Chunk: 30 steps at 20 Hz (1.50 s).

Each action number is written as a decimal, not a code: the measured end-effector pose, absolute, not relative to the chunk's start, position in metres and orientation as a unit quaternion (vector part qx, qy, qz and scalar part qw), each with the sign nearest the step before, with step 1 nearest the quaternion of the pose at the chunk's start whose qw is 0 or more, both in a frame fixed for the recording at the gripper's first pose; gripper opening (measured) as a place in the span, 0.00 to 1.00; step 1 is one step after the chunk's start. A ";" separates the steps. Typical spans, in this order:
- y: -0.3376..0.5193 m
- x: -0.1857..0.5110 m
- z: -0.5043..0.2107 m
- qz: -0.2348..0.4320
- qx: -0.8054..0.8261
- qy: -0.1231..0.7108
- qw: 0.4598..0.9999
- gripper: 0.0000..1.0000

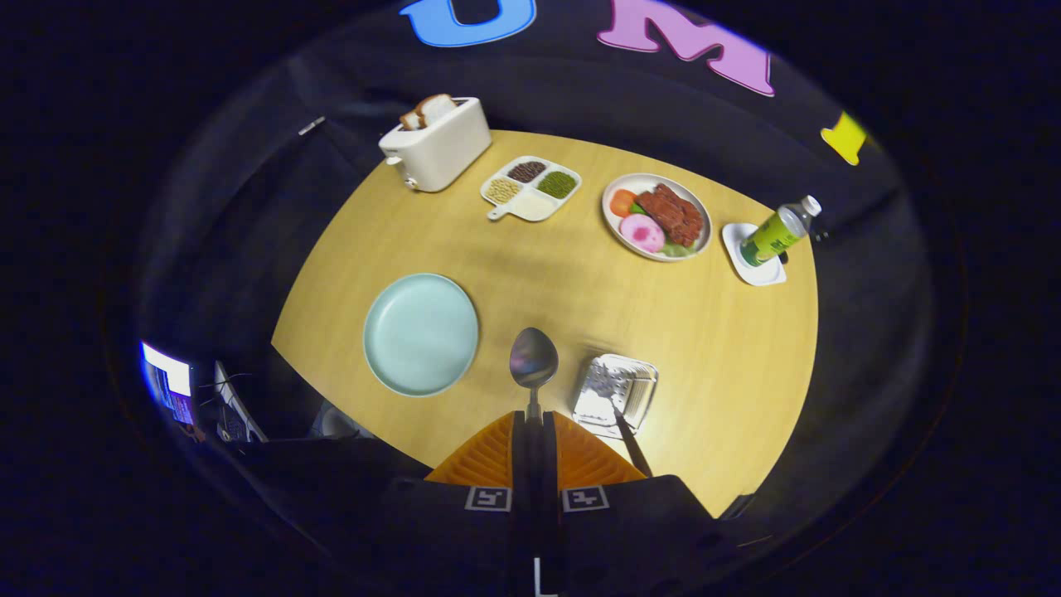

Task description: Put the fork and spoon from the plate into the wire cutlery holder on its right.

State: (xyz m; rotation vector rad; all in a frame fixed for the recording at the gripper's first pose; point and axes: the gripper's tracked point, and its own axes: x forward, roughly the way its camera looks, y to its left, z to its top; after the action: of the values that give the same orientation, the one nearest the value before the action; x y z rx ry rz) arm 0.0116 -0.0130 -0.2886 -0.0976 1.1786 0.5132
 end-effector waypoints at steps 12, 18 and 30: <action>-0.048 0.031 -0.395 0.196 -0.080 0.651 0.729 0.08; -0.038 0.038 -0.421 0.194 -0.071 0.659 0.723 0.13; -0.057 0.059 -0.353 0.113 0.030 0.545 0.830 0.99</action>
State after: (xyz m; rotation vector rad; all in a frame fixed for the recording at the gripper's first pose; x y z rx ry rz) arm 0.0586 -0.0568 -0.3527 0.0643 1.1572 0.2396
